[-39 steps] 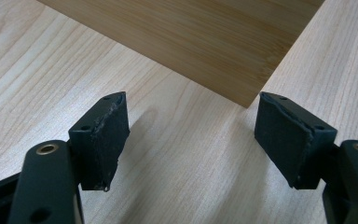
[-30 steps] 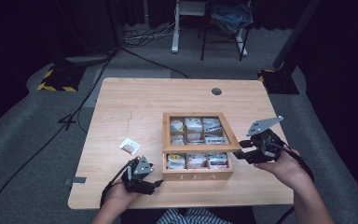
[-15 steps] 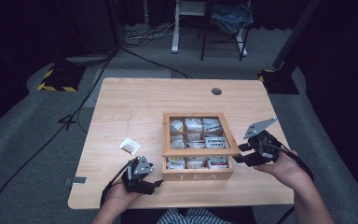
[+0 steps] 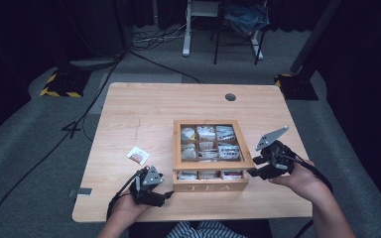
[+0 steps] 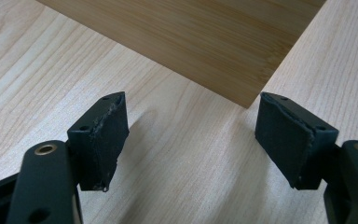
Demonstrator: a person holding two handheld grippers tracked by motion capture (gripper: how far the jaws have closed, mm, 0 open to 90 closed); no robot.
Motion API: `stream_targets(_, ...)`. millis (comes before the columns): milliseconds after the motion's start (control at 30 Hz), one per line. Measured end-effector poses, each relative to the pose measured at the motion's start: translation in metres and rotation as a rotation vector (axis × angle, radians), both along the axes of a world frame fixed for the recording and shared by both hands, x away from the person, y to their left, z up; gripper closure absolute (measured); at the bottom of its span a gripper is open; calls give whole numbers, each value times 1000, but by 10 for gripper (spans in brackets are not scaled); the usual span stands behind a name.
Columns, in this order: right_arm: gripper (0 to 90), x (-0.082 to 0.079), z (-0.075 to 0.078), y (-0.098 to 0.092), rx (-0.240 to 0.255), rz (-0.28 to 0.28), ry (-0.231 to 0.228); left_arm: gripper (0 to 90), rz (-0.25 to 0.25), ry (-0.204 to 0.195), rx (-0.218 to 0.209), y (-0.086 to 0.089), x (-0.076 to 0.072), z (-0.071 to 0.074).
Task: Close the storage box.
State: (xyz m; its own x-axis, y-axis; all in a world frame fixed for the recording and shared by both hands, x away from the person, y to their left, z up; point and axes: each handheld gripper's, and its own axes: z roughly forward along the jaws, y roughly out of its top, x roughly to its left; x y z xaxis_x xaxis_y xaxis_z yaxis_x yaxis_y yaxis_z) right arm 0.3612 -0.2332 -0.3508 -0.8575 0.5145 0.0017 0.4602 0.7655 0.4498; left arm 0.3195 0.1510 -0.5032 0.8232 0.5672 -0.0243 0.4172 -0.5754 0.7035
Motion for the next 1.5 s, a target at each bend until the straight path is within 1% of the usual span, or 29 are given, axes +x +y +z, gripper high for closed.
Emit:
stream_targets(300, 519, 1, -5, 2, -22, 13, 34, 261, 1, 0, 0, 0, 0, 0)
stream_targets(533, 519, 3, -12, 5, -58, 26, 60, 262, 0, 0, 2, 0, 0, 0)
stream_targets(700, 519, 4, -13, 5, -57, 29, 70, 261, -1, 0, 2, 0, 0, 0)
stream_targets(833, 519, 5, -18, 7, -82, 37, 80, 262, 0, 0, 2, 0, 0, 0)
stream_targets(933, 519, 6, -21, 9, -93, 43, 96, 261, 0, 0, 2, 0, 0, 0)
stream_targets(1067, 519, 7, -24, 10, -103, 45, 104, 262, -1, 0, 2, 0, 0, 0)
stream_targets(1100, 519, 8, -26, 11, -112, 50, 111, 261, -1, 0, 2, 0, 0, 0)
stream_targets(1267, 519, 10, -31, 12, -116, 53, 132, 261, -1, 0, 2, 0, 0, 0)
stream_targets(1333, 519, 10, -33, 13, -126, 55, 138, 261, -1, 0, 2, 0, 0, 0)
stream_targets(1500, 519, 11, -36, 15, -137, 59, 144, 262, -1, 0, 2, 0, 0, 0)
